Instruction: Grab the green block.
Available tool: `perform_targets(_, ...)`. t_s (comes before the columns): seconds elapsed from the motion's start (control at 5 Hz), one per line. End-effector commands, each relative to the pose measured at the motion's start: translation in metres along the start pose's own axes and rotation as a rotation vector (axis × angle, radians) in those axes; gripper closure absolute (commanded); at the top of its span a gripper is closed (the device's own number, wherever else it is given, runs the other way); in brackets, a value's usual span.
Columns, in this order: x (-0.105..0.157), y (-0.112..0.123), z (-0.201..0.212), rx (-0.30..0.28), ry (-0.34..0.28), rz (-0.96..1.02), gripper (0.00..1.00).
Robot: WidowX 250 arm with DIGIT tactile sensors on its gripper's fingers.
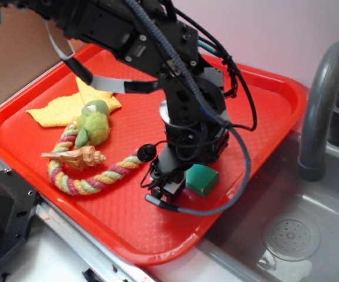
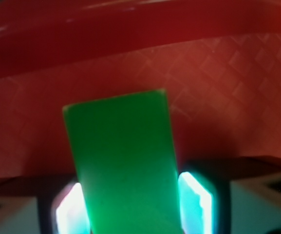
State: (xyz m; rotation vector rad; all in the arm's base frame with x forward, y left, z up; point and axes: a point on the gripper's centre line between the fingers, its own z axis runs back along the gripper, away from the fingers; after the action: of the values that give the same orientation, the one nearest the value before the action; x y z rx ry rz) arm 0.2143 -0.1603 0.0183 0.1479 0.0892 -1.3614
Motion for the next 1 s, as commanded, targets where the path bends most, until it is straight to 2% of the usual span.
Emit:
perform_targets(0.0,-0.013,0.008,0.028,0.039,-0.014,0.213,1.00)
perform_targets(0.2,-0.048,0.025,0.071,0.017,-0.121,0.470,1.00)
perform_targets(0.4,-0.092,0.036,0.110,-0.047,-0.231,0.727,1.00)
perform_targets(0.6,-0.132,0.032,0.146,-0.087,-0.236,0.978,1.00)
perform_targets(0.8,-0.159,0.025,0.162,-0.101,-0.192,1.227,1.00)
